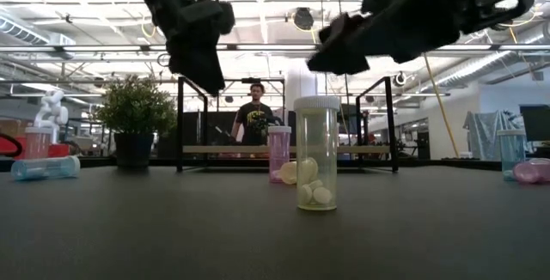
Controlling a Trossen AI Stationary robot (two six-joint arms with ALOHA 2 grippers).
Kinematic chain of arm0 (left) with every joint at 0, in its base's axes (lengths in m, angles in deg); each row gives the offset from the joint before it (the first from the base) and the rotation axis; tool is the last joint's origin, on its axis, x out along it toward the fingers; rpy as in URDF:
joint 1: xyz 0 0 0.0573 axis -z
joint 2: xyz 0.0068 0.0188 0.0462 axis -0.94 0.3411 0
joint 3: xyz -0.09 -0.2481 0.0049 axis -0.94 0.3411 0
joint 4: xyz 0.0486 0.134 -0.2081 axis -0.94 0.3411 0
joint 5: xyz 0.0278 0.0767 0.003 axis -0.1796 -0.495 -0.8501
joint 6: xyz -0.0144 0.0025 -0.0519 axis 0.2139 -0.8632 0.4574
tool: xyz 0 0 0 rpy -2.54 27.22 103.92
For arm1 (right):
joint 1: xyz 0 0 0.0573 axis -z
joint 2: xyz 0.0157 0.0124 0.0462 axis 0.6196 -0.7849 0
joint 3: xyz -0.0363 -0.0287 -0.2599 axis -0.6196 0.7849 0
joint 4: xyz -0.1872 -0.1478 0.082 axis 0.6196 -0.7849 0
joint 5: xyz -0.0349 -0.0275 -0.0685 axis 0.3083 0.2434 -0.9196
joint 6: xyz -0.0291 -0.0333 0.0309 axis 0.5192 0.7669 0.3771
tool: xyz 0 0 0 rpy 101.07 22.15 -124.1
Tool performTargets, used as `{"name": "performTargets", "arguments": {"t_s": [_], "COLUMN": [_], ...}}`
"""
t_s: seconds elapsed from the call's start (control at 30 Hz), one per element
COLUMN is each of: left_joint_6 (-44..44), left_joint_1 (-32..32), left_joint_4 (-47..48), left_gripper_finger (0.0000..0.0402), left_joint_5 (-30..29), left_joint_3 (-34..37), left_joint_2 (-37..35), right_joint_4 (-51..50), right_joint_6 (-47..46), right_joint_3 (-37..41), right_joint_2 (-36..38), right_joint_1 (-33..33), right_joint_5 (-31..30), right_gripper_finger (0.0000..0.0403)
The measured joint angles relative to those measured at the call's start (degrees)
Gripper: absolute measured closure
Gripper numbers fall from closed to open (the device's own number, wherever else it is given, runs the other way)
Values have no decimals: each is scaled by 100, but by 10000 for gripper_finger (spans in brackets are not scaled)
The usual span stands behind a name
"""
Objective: Pick and place medicine bottles onto shelf by color
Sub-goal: Put the bottom right yellow pill bottle on the shelf
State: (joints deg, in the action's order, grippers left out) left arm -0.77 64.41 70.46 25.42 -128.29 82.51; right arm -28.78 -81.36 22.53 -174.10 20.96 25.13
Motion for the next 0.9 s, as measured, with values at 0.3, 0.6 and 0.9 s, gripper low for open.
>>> {"name": "performTargets", "arguments": {"t_s": [0.3, 0.6, 0.9], "left_joint_6": [846, 1014, 1167], "left_joint_1": [516, 724, 679], "left_joint_4": [-8, -21, -4], "left_gripper_finger": [206, 206, 206], "left_joint_5": [-3, -174, -182], "left_joint_3": [-2, -4, -4], "left_joint_2": [59, 58, 57], "right_joint_4": [-530, -4251, -4064], "right_joint_6": [-578, 1003, 2254], "right_joint_3": [-1028, -2801, -2878], "right_joint_2": [-1002, -1069, -1155], "right_joint_1": [-2, -5, -162], "right_joint_5": [1091, 1052, 1070], "right_gripper_finger": [162, 161, 161]}}
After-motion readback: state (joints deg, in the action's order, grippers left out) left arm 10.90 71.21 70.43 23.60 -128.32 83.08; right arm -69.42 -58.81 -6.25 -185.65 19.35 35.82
